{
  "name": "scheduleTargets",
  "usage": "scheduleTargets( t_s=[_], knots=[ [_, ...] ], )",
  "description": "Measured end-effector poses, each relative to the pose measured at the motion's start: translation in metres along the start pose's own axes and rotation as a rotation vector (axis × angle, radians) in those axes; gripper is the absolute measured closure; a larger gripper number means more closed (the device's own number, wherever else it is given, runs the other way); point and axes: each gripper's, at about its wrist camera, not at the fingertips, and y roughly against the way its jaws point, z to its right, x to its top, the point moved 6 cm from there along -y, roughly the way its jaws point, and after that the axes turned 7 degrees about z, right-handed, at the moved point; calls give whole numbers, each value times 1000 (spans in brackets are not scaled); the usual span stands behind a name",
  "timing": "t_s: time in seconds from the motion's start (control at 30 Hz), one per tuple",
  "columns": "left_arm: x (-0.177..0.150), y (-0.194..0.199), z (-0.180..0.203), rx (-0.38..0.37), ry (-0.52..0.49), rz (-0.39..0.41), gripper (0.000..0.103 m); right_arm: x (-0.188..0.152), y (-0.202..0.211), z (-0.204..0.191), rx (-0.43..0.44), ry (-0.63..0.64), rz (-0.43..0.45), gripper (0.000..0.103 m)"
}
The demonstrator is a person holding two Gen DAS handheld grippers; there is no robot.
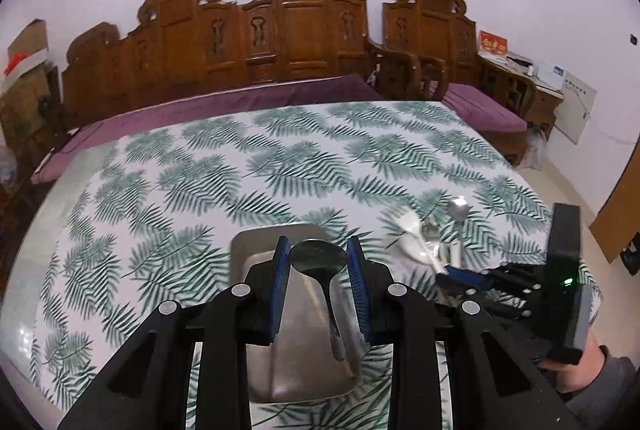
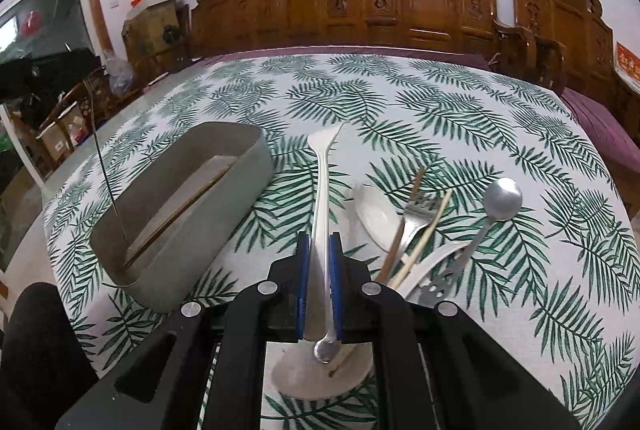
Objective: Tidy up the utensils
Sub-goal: 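Carry the metal spoon into the tray and open the left gripper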
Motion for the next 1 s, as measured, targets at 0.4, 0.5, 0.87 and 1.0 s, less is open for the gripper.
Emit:
scheduleTargets(
  t_s=[0.4,0.5,0.87,1.0],
  knots=[
    [-37,-45,-32,34,-4,-130,76,0,0,-8,11,21,-1,92],
    [-41,-60,-31,35,-8,-146,76,0,0,-9,15,22,-1,92],
    [-53,-121,-28,50,-10,-224,76,2,-2,-10,32,19,-3,92],
    [-65,-137,-30,49,-7,-258,76,3,-2,-13,45,12,-5,92]
  ],
)
